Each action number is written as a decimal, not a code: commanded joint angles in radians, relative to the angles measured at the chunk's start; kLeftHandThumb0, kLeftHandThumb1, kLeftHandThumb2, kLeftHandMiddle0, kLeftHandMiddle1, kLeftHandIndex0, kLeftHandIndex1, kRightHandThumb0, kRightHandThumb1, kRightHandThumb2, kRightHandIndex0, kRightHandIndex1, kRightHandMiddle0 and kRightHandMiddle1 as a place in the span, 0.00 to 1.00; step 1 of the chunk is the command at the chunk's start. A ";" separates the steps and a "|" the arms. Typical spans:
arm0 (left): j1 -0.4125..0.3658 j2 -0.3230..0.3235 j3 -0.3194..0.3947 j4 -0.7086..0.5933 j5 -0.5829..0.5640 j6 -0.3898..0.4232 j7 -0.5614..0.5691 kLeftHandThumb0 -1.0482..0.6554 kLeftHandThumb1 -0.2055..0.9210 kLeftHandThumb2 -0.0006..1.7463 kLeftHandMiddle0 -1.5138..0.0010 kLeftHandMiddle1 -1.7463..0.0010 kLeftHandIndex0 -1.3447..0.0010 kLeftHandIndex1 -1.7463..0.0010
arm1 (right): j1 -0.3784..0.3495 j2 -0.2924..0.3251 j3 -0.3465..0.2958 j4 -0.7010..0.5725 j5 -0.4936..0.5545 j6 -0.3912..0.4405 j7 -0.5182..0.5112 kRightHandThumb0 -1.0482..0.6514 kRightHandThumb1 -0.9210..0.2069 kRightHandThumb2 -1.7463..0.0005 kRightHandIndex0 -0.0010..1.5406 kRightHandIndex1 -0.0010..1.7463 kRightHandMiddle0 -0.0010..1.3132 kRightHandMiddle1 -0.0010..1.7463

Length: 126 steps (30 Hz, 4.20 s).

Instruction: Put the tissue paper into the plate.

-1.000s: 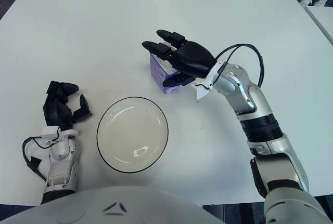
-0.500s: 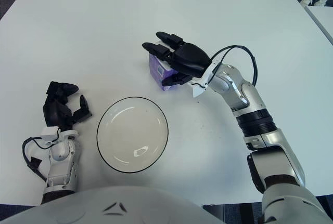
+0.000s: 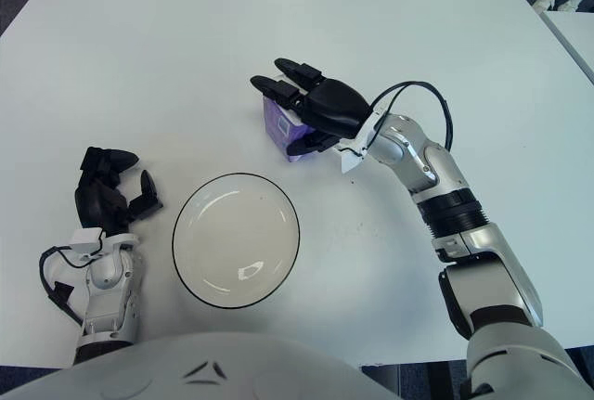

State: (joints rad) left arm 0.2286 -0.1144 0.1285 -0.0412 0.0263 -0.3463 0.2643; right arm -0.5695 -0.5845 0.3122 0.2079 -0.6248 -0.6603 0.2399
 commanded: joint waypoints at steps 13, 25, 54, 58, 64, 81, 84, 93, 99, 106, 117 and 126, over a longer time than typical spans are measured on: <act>0.055 -0.023 -0.007 0.028 0.017 0.030 0.013 0.61 0.39 0.79 0.53 0.08 0.65 0.00 | 0.040 0.029 0.052 0.077 0.027 0.089 0.070 0.27 0.50 0.42 0.00 0.51 0.00 0.44; 0.053 -0.024 -0.004 0.026 0.017 0.047 0.020 0.61 0.40 0.78 0.53 0.09 0.65 0.00 | 0.061 0.042 0.055 0.006 0.048 0.255 0.119 0.55 0.55 0.26 0.28 0.99 0.38 0.95; 0.046 -0.016 -0.002 0.038 0.010 0.039 0.019 0.61 0.41 0.78 0.55 0.08 0.65 0.00 | 0.110 0.082 0.017 -0.090 0.147 0.370 0.087 0.62 0.85 0.04 0.60 0.93 0.49 1.00; 0.046 -0.015 -0.002 0.040 0.011 0.039 0.018 0.61 0.40 0.78 0.55 0.08 0.65 0.00 | 0.115 0.096 -0.004 -0.085 0.165 0.342 0.055 0.62 0.86 0.03 0.61 0.92 0.50 1.00; 0.045 -0.013 -0.002 0.045 0.009 0.032 0.014 0.61 0.41 0.78 0.55 0.08 0.65 0.00 | 0.115 0.121 -0.047 -0.115 0.187 0.312 -0.005 0.62 0.88 0.02 0.62 0.91 0.51 1.00; 0.036 -0.007 0.003 0.051 0.003 0.047 0.008 0.61 0.41 0.78 0.55 0.07 0.66 0.00 | 0.100 0.244 -0.152 -0.115 0.323 0.075 -0.165 0.62 0.85 0.04 0.61 0.93 0.49 1.00; 0.032 -0.005 0.003 0.054 0.010 0.048 0.010 0.61 0.41 0.78 0.55 0.06 0.66 0.00 | 0.114 0.258 -0.159 -0.164 0.367 0.062 -0.148 0.62 0.86 0.03 0.61 0.93 0.50 1.00; 0.019 0.000 0.008 0.070 0.009 0.043 0.003 0.61 0.41 0.79 0.56 0.04 0.66 0.00 | 0.114 0.261 -0.155 -0.188 0.457 0.005 -0.083 0.62 0.91 0.00 0.63 0.92 0.53 1.00; 0.005 0.000 0.014 0.091 0.003 0.026 0.001 0.61 0.41 0.80 0.57 0.03 0.66 0.00 | 0.134 0.286 -0.123 -0.219 0.528 -0.022 -0.020 0.62 0.92 0.00 0.64 0.90 0.54 1.00; -0.003 -0.003 0.020 0.101 0.005 0.019 0.004 0.61 0.40 0.79 0.55 0.05 0.66 0.00 | 0.160 0.310 -0.115 -0.252 0.578 -0.022 0.018 0.62 0.91 0.01 0.64 0.89 0.54 1.00; -0.010 -0.001 0.025 0.104 0.013 0.035 0.004 0.61 0.41 0.80 0.58 0.02 0.66 0.00 | 0.106 0.183 0.004 -0.214 0.701 -0.224 0.213 0.61 0.78 0.09 0.57 0.91 0.45 1.00; -0.013 -0.003 0.030 0.114 0.006 0.018 0.002 0.61 0.43 0.78 0.60 0.02 0.66 0.00 | 0.068 0.076 0.056 -0.236 0.897 -0.216 0.493 0.61 0.89 0.02 0.61 0.99 0.57 0.90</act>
State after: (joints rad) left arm 0.1785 -0.1112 0.1541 0.0086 0.0398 -0.3566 0.2682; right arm -0.4725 -0.4892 0.3649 -0.0272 0.2193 -0.8343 0.6695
